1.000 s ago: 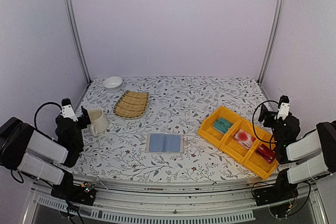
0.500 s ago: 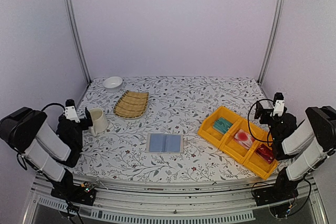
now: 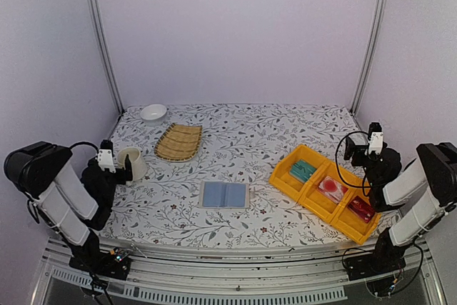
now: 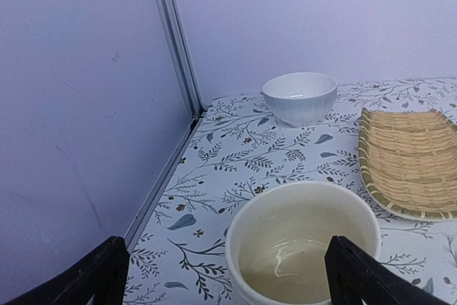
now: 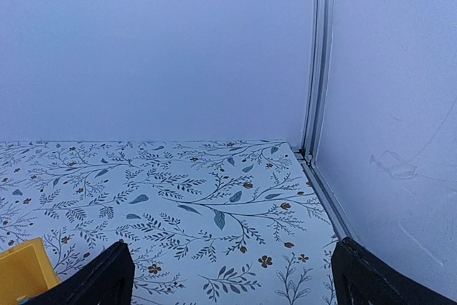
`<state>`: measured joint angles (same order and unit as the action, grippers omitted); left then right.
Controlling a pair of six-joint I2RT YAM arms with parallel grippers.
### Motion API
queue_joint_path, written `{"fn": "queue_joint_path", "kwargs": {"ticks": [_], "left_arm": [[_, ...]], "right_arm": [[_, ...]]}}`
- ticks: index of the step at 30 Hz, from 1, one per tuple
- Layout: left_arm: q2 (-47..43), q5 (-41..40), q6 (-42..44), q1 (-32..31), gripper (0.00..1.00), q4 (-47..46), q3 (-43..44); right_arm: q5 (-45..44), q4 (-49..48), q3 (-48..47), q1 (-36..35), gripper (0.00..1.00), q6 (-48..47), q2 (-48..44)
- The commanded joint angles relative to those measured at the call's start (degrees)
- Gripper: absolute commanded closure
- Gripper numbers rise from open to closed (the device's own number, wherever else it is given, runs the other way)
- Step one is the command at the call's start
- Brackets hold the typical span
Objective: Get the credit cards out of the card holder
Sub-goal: Reset both arms
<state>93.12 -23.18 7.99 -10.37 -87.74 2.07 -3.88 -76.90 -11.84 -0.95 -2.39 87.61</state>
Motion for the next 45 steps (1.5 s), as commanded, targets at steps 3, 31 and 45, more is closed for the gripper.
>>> {"fn": "queue_joint_path", "kwargs": {"ticks": [3,31,45], "left_arm": [[0.9,2.9,1.5,0.2,0.02,-16.2,0.7],[-3.2,4.3,-4.6,4.8,0.02,-2.3,4.9],[-3.1,4.3,-4.6,4.8,0.02,-2.3,5.0]], "right_arm": [[-0.2,0.9,-0.9,0.2,0.01,0.2,0.3],[-0.3,0.9,-0.9,0.2,0.01,0.2,0.4],[-0.3,0.9,-0.9,0.2,0.01,0.2,0.3]]}}
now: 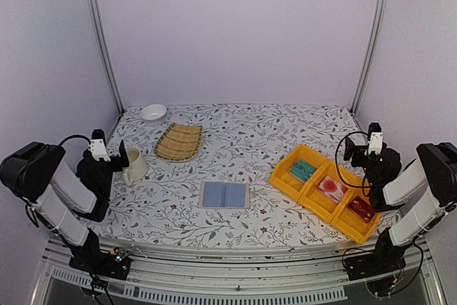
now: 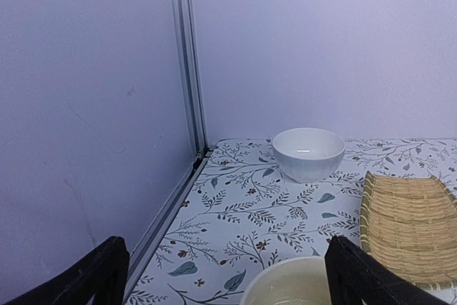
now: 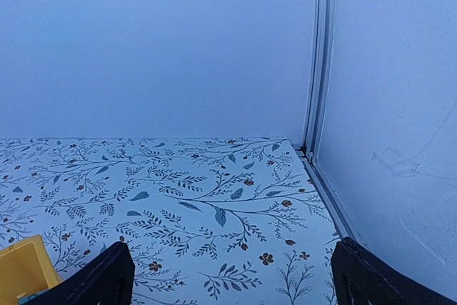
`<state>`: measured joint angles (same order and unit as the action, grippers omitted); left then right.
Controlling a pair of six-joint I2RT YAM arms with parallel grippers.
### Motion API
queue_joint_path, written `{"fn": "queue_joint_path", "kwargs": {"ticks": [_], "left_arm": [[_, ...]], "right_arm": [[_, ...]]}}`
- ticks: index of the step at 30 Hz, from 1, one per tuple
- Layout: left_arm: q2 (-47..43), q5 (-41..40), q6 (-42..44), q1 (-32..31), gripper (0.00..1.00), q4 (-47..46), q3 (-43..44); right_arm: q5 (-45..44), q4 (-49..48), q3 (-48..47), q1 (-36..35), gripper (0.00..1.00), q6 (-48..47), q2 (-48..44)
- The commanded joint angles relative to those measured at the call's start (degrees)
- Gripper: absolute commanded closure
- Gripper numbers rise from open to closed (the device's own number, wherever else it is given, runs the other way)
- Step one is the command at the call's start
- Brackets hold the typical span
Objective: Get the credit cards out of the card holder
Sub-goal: Reset both arms
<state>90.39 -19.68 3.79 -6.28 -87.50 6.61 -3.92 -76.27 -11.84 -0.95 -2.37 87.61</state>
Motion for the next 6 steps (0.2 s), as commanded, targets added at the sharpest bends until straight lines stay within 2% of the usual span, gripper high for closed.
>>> {"fn": "queue_joint_path", "kwargs": {"ticks": [1,6], "left_arm": [[-0.4,0.8,-0.4,0.7,0.02,-2.6,0.4],[-0.4,0.8,-0.4,0.7,0.02,-2.6,0.4]], "right_arm": [[-0.2,0.3,-0.9,0.2,0.01,0.1,0.3],[-0.1,0.0,-0.7,0.2,0.01,0.1,0.3]]}}
